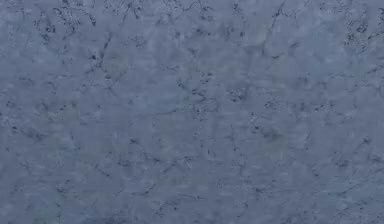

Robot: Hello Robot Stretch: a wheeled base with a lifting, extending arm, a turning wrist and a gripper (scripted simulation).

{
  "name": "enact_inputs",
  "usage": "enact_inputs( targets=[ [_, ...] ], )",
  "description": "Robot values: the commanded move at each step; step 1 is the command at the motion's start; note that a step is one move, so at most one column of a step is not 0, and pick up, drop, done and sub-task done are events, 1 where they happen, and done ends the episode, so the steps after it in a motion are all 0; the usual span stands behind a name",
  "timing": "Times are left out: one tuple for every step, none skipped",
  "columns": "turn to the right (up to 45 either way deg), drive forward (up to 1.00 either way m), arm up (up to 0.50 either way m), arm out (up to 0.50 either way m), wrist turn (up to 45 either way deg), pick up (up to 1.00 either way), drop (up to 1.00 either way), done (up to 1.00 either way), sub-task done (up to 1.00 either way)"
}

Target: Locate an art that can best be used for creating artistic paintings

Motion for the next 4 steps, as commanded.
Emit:
enact_inputs(
  targets=[
    [45.0,0.00,0.00,0.00,0.0,0.00,0.00,0.00,0.00],
    [45.0,0.00,0.00,0.00,0.0,0.00,0.00,0.00,0.00],
    [45.0,0.00,0.00,0.00,0.0,0.00,0.00,0.00,0.00],
    [27.0,0.00,0.00,0.00,0.0,0.00,0.00,0.00,0.00]
  ],
)
